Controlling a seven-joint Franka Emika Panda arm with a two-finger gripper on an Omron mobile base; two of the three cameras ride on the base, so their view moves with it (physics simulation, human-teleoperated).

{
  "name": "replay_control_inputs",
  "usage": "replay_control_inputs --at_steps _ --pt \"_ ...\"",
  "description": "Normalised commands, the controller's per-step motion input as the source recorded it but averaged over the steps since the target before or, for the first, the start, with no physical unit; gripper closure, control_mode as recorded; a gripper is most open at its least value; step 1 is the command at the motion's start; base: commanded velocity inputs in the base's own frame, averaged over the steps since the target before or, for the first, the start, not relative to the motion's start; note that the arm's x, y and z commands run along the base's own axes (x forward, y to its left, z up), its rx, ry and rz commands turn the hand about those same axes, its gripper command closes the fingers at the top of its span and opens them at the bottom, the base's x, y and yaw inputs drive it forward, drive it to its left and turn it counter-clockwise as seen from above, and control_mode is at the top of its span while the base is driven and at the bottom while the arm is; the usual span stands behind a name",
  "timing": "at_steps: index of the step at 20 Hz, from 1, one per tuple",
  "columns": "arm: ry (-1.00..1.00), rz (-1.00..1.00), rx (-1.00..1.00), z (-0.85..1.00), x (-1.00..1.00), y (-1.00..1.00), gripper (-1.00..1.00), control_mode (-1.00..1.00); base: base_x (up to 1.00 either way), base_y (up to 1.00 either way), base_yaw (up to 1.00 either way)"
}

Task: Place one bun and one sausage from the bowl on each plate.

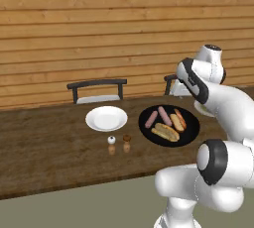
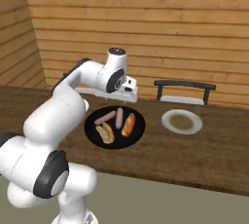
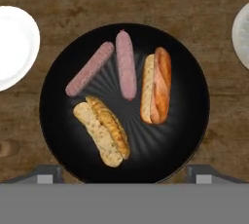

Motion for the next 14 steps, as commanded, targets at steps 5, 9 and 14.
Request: replay_control_inputs --at_steps 5,9,14 --pt "0.03 -0.01 0.0 -0.56 0.53 -0.25 -1.0 -1.0 0.0 0.0 0.0" --pt "0.03 -0.01 0.0 -0.56 0.32 -0.14 -1.0 -1.0 0.0 0.0 0.0" --pt "0.0 0.0 0.0 -0.62 0.43 -0.29 -1.0 -1.0 0.0 0.0 0.0"
